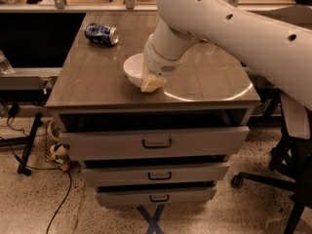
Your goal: Move white bowl near pepsi can
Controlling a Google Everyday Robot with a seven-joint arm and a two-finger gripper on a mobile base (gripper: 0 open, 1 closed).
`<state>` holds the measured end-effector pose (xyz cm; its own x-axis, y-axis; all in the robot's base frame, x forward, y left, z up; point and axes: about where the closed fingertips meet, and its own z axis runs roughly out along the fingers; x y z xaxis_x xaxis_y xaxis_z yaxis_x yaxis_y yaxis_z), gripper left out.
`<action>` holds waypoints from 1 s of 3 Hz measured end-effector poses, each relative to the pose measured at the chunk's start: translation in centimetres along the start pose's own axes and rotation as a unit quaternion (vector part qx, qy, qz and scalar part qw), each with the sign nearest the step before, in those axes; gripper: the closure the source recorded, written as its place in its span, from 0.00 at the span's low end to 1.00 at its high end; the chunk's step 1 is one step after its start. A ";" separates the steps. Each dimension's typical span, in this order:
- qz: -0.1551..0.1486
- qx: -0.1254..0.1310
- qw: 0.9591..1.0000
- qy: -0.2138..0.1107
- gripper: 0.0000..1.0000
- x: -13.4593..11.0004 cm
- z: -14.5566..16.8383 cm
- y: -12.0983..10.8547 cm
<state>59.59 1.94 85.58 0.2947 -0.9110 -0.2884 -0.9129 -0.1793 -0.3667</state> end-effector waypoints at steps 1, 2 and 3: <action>-0.003 0.056 0.998 0.002 1.00 0.6 -3.9 -2.6; -0.009 0.059 0.998 -0.003 1.00 -0.1 -2.9 -3.1; -0.035 0.070 0.997 -0.007 1.00 -0.1 0.4 -8.6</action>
Offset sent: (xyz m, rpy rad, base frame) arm 0.0118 -0.0134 0.0340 0.0215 -0.0867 -0.0252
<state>67.57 3.76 88.38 0.3611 -0.8926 -0.2698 -0.8423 -0.1881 -0.5051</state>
